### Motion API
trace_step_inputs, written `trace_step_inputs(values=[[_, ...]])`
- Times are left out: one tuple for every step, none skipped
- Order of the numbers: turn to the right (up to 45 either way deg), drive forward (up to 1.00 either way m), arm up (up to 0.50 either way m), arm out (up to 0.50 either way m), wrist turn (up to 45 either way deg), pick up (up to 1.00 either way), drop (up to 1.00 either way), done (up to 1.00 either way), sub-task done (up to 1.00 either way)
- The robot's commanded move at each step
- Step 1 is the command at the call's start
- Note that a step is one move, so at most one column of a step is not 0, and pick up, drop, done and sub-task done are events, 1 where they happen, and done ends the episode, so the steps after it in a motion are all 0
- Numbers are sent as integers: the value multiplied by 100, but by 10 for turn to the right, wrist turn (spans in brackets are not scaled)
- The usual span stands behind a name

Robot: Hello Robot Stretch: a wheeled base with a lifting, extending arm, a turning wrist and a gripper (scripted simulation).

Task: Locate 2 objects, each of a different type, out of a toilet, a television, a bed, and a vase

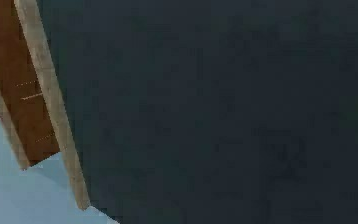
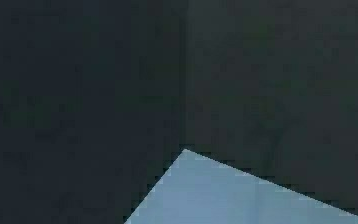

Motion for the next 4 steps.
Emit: trace_step_inputs(values=[[-450, 0, 0, 0, 0, 0, 0, 0, 0], [-150, 0, 0, 0, 0, 0, 0, 0, 0], [0, 100, 0, 0, 0, 0, 0, 0, 0], [0, 100, 0, 0, 0, 0, 0, 0, 0]])
